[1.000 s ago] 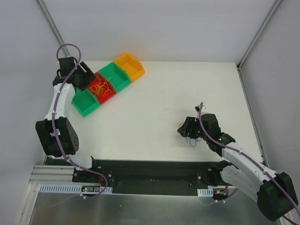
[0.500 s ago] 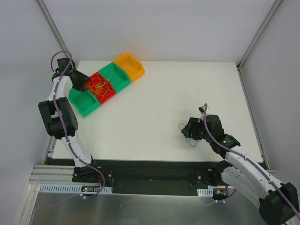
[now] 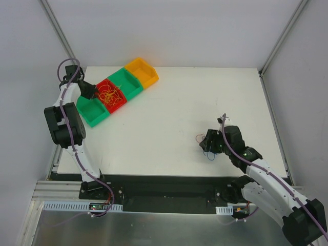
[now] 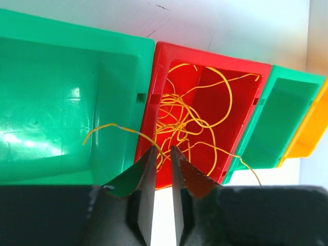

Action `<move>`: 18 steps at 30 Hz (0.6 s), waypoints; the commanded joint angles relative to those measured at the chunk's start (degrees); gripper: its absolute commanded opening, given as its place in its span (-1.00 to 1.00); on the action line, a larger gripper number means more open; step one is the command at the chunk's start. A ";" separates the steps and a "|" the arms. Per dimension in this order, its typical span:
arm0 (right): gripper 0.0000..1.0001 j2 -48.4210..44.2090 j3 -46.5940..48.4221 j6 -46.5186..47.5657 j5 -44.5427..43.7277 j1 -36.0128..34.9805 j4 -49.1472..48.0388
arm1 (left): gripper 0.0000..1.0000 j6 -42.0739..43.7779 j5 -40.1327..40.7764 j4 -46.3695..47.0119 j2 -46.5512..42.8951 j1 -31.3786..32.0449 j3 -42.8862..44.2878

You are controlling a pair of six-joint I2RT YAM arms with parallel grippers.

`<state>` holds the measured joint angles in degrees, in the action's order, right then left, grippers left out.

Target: Untangle the cables

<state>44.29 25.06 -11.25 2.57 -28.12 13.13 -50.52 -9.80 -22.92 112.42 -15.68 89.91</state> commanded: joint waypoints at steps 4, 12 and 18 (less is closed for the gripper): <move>0.23 0.09 1.48 0.08 -0.37 0.43 -1.00 | -0.85 1.30 2.16 2.26 1.65 2.85 3.16; 0.22 -3.15 3.33 0.61 -1.95 0.52 2.17 | -0.99 2.09 -0.66 1.39 9.21 4.52 11.33; 0.23 -4.04 4.03 0.52 -1.69 0.43 3.22 | -0.82 6.83 0.75 -4.50 11.07 4.08 17.76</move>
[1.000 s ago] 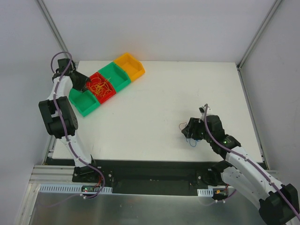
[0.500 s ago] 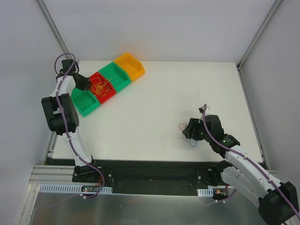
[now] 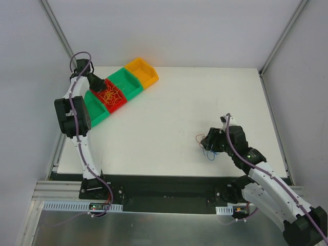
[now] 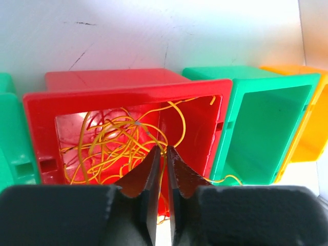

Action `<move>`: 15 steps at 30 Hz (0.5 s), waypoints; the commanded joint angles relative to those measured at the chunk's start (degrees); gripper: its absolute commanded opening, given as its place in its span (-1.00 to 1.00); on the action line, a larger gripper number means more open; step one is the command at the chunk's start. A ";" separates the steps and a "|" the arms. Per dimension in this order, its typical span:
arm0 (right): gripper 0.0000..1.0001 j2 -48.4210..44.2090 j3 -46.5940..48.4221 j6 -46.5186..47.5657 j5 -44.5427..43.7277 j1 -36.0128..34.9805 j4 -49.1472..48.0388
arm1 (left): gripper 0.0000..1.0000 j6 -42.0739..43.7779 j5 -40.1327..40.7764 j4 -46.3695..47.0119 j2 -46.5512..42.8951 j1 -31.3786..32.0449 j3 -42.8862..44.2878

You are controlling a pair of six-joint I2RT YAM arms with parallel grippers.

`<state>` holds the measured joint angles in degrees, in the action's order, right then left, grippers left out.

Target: Untangle the cables

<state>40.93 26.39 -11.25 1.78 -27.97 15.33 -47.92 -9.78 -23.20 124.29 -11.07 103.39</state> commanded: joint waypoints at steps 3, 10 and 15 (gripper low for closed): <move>0.23 -0.32 2.44 0.35 -0.73 0.28 1.10 | -0.53 6.25 0.82 -5.01 -4.13 -1.06 3.66; 0.23 -0.50 1.82 0.08 -0.38 0.28 0.66 | 0.06 10.39 -1.38 -5.01 -13.54 -1.15 1.46; 0.23 -0.32 2.26 -0.09 -0.20 0.28 0.40 | 0.26 13.11 -4.62 -4.92 -16.89 -0.71 0.40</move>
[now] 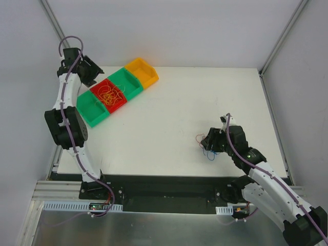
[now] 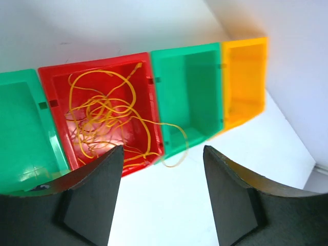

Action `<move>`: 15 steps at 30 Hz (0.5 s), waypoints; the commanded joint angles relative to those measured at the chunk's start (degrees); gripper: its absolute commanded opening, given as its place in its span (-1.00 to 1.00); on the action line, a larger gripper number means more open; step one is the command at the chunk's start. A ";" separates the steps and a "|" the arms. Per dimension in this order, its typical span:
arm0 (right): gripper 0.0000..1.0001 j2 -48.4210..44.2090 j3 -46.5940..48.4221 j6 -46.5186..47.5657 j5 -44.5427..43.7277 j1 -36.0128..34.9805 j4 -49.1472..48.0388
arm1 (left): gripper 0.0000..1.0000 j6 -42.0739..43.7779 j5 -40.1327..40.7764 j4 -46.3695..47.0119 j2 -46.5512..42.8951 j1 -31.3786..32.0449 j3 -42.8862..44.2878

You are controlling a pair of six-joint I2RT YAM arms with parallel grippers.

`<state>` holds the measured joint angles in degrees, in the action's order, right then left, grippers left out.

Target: Untangle the cables

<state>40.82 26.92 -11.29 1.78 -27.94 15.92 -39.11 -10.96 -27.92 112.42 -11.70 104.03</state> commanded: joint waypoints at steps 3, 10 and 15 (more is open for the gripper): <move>0.23 -0.56 2.17 -0.66 0.68 0.26 -0.28 | 0.29 7.99 -10.46 -0.29 -2.66 1.33 1.79; 0.23 -2.58 1.12 -1.45 0.59 0.35 0.34 | 0.25 19.76 -5.75 -1.08 1.30 9.06 2.93; 0.24 -4.17 0.24 -1.45 0.15 0.35 1.13 | 0.13 25.48 0.66 -1.96 4.64 14.77 3.90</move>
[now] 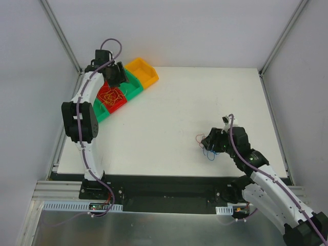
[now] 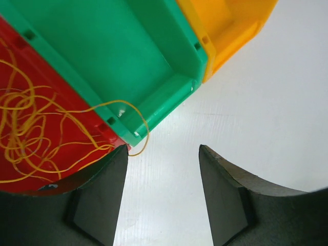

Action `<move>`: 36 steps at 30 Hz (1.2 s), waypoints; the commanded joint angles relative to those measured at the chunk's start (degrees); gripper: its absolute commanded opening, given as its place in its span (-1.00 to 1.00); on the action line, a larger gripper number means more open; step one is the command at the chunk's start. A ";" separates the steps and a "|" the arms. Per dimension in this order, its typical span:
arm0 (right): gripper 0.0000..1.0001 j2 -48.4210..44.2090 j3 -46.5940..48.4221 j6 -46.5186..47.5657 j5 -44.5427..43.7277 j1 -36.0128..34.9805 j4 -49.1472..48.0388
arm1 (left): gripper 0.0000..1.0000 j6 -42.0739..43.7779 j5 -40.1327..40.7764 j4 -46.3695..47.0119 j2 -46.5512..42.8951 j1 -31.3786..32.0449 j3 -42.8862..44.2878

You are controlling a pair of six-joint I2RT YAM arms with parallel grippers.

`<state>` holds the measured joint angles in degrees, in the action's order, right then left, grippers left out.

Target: Untangle the cables

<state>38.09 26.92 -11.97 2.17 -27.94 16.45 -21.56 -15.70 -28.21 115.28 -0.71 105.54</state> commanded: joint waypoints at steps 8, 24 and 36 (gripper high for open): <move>0.23 -1.61 -0.72 -1.22 0.02 0.35 0.34 | -0.05 10.05 26.84 -2.38 5.39 10.46 3.98; 0.23 -1.00 -1.78 -2.01 0.82 0.35 -1.51 | -0.21 10.66 32.05 -2.38 8.38 11.87 4.59; 0.23 -1.08 -2.48 -2.45 1.34 0.35 -2.12 | -1.00 9.35 39.79 -0.97 4.69 11.26 2.66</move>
<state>37.19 24.99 -13.50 2.50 -27.92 16.25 -11.73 20.08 -29.80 123.44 11.16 107.96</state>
